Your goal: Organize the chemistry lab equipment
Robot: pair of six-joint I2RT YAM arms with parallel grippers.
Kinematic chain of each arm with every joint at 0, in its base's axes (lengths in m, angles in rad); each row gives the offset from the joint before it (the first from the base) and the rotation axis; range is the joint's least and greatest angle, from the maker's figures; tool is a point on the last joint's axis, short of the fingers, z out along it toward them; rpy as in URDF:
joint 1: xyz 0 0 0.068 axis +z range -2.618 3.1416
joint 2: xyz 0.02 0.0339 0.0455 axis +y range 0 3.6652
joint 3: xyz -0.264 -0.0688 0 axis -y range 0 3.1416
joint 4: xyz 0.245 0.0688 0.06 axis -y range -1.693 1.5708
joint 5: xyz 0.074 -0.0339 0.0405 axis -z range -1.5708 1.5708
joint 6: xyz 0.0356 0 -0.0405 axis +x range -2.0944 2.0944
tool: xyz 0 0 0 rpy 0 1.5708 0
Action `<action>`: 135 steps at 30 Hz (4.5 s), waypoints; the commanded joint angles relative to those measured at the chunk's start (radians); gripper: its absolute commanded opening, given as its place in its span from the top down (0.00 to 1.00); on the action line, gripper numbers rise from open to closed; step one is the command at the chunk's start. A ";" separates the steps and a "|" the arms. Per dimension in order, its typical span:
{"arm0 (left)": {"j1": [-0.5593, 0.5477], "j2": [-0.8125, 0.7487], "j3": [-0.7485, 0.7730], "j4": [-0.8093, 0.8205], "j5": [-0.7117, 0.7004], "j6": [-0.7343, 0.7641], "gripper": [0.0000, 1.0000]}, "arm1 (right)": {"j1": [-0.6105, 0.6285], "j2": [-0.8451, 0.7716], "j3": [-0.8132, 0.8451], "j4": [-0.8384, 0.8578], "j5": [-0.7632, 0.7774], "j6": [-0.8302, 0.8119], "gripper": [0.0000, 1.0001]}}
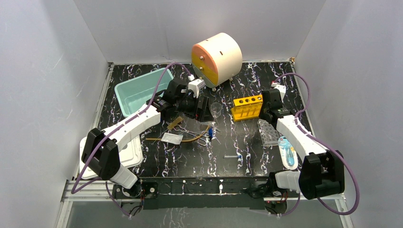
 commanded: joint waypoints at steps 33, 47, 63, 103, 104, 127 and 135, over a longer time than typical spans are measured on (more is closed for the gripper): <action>0.004 -0.001 0.030 0.038 0.050 0.013 0.10 | 0.003 0.062 -0.052 0.130 0.058 0.071 0.74; 0.003 0.002 0.039 0.031 0.044 0.020 0.09 | 0.003 0.071 0.013 0.066 0.055 0.069 0.54; -0.017 -0.047 0.044 -0.017 0.037 0.126 0.02 | 0.003 -0.075 0.201 -0.307 -0.125 0.127 0.34; -0.561 0.358 -0.046 0.206 -0.318 0.581 0.53 | -0.146 -0.205 0.065 -0.424 -0.332 0.412 0.35; -0.561 0.366 -0.037 0.192 -0.316 0.579 0.54 | -0.147 -0.206 0.067 -0.425 -0.332 0.409 0.35; -0.537 0.386 -0.022 0.068 -0.383 0.438 1.00 | -0.149 -0.201 0.038 -0.358 -0.494 0.321 0.35; -0.456 0.269 -0.109 0.120 -0.348 0.330 1.00 | -0.150 -0.211 -0.049 -0.259 -0.653 0.313 0.33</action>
